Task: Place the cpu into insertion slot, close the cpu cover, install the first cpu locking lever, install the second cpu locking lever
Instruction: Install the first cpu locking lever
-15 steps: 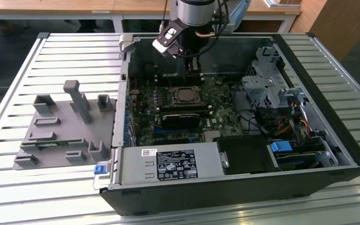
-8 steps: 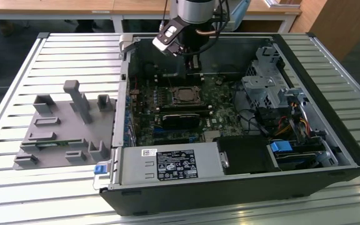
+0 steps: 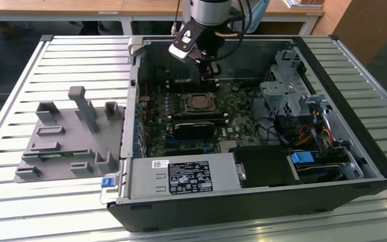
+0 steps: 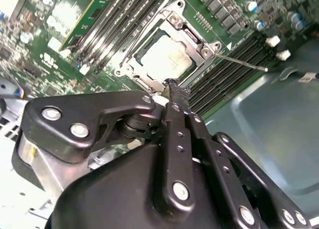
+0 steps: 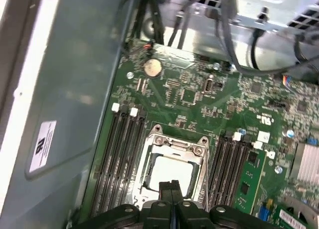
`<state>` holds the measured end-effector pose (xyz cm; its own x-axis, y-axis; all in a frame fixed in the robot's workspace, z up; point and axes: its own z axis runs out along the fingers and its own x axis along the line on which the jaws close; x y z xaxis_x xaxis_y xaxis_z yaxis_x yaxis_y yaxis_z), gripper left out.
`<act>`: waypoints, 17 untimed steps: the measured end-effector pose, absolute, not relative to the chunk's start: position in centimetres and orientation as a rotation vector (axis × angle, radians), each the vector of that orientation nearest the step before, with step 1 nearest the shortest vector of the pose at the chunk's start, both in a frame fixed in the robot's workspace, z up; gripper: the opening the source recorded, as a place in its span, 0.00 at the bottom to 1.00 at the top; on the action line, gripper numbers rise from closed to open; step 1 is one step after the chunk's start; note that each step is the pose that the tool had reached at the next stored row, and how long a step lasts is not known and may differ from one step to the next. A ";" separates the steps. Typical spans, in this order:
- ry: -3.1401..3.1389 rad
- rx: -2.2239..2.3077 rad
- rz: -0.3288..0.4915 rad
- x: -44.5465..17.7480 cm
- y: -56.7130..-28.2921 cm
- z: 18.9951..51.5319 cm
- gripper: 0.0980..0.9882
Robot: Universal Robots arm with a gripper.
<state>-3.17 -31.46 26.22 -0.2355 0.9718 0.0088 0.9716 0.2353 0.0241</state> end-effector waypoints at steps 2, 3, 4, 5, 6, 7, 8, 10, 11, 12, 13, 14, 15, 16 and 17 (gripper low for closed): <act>2.494 1.897 0.038 -3.2 -31.5 26.2 0.01; 2.509 1.877 0.038 -3.2 -31.5 26.2 0.01; 2.524 1.858 0.039 -3.2 -31.5 26.2 0.01; 2.537 1.840 0.039 -3.2 -31.5 26.2 0.01; 2.550 1.822 0.039 -3.2 -31.5 26.2 0.01; 2.563 1.805 0.039 -3.2 -31.5 26.2 0.01; 2.573 1.791 0.039 -3.2 -31.5 26.2 0.01; 2.593 1.763 0.039 -3.2 -31.5 26.2 0.01; 2.602 1.749 0.039 -3.2 -31.5 26.2 0.01; 2.612 1.735 0.039 -3.2 -31.5 26.2 0.01; 2.621 1.721 0.039 -3.2 -31.5 26.2 0.01; 2.630 1.707 0.039 -3.2 -31.5 26.2 0.01; 2.640 1.692 0.039 -3.2 -31.5 26.2 0.01; 2.651 1.675 0.039 -3.2 -31.5 26.2 0.01; 2.665 1.653 0.039 -3.2 -31.5 26.2 0.01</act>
